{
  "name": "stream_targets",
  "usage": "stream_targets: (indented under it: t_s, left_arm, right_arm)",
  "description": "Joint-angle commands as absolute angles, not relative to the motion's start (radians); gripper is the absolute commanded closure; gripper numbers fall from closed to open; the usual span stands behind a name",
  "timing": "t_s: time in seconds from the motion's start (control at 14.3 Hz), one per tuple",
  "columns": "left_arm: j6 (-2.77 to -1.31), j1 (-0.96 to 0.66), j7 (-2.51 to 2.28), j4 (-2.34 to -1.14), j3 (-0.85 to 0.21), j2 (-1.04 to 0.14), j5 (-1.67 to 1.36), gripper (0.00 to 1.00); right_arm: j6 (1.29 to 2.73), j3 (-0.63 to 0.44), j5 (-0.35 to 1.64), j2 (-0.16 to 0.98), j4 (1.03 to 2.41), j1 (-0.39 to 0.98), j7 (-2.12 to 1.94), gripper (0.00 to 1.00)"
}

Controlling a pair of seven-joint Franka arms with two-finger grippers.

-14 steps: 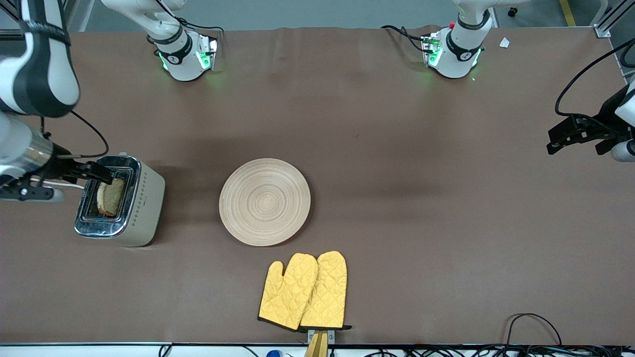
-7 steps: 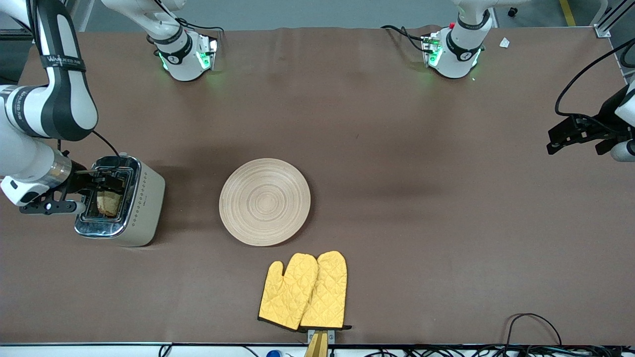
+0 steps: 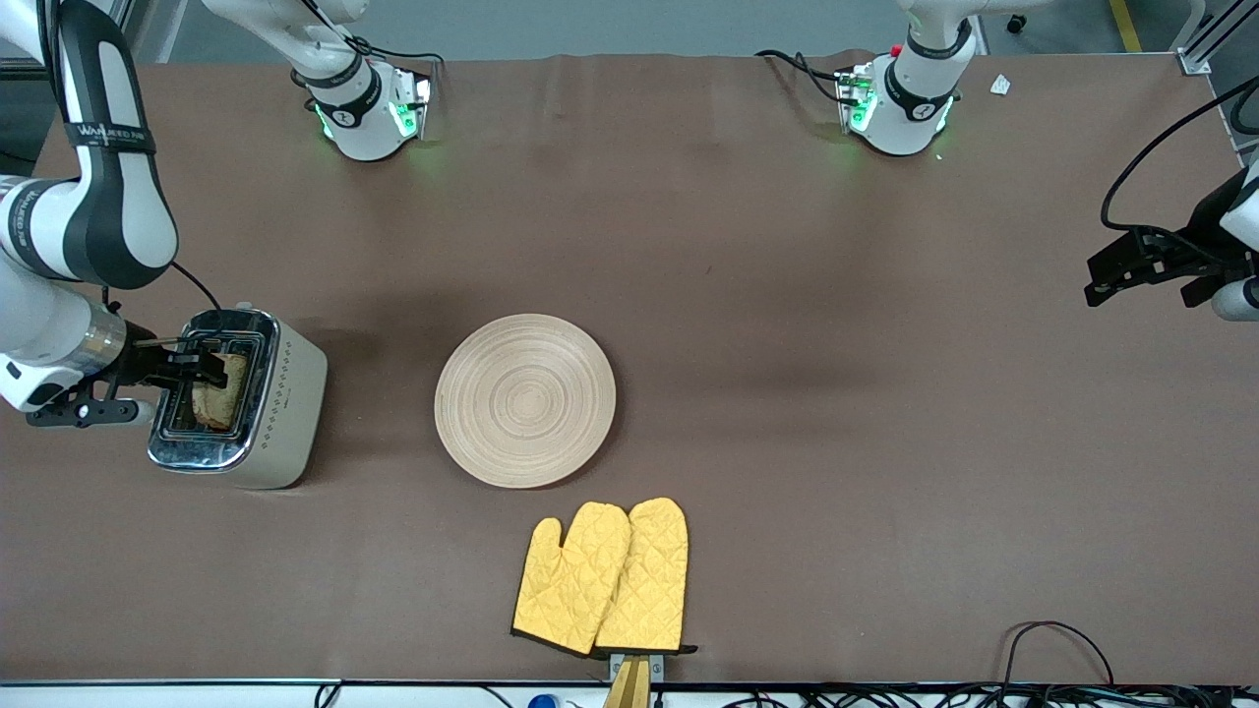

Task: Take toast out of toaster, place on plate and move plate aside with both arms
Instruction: 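Grasp the toast with the right gripper and lift it out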

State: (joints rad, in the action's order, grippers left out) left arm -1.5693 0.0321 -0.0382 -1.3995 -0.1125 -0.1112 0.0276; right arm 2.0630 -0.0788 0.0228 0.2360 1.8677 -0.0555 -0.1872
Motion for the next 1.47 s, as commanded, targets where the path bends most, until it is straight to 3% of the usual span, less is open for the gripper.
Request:
stream_targets:
  t_s: [0.0, 0.07, 0.28, 0.63, 0.98, 1.19, 1.4]
  left_arm:
    - [-1.569, 0.035, -0.026, -1.401, -0.115, -0.104, 0.046, 0.0]
    - [-1.569, 0.035, -0.028, -1.401, -0.115, -0.104, 0.046, 0.0]
    - [-1.569, 0.037, -0.026, -1.401, -0.115, -0.104, 0.046, 0.0]
    - [-1.569, 0.037, -0.026, -1.401, -0.115, -0.104, 0.046, 0.0]
    - [-1.569, 0.035, -0.026, -1.401, -0.115, -0.104, 0.046, 0.0]
    - [-1.569, 0.037, -0.026, -1.401, -0.115, -0.104, 0.046, 0.0]
    - [-1.569, 0.037, -0.026, -1.401, -0.115, -0.104, 0.046, 0.0]
  right_arm:
    - [2.063, -0.071, 0.026, 0.235, 1.876, -0.06, -0.19, 0.94]
    - [2.062, -0.071, 0.026, 0.235, 1.875, -0.058, -0.189, 1.0]
    - [2.039, -0.069, 0.026, 0.23, 1.85, -0.06, -0.186, 1.0]
    - [1.7, -0.068, 0.044, 0.19, 1.636, -0.028, -0.141, 1.0]
    - [1.559, -0.066, 0.154, 0.118, 1.585, 0.095, 0.131, 1.0]
    - [1.577, -0.069, 0.316, 0.126, 1.6, 0.145, 0.256, 1.0]
    - [1.768, -0.067, 0.349, 0.117, 1.748, 0.238, 0.271, 1.0]
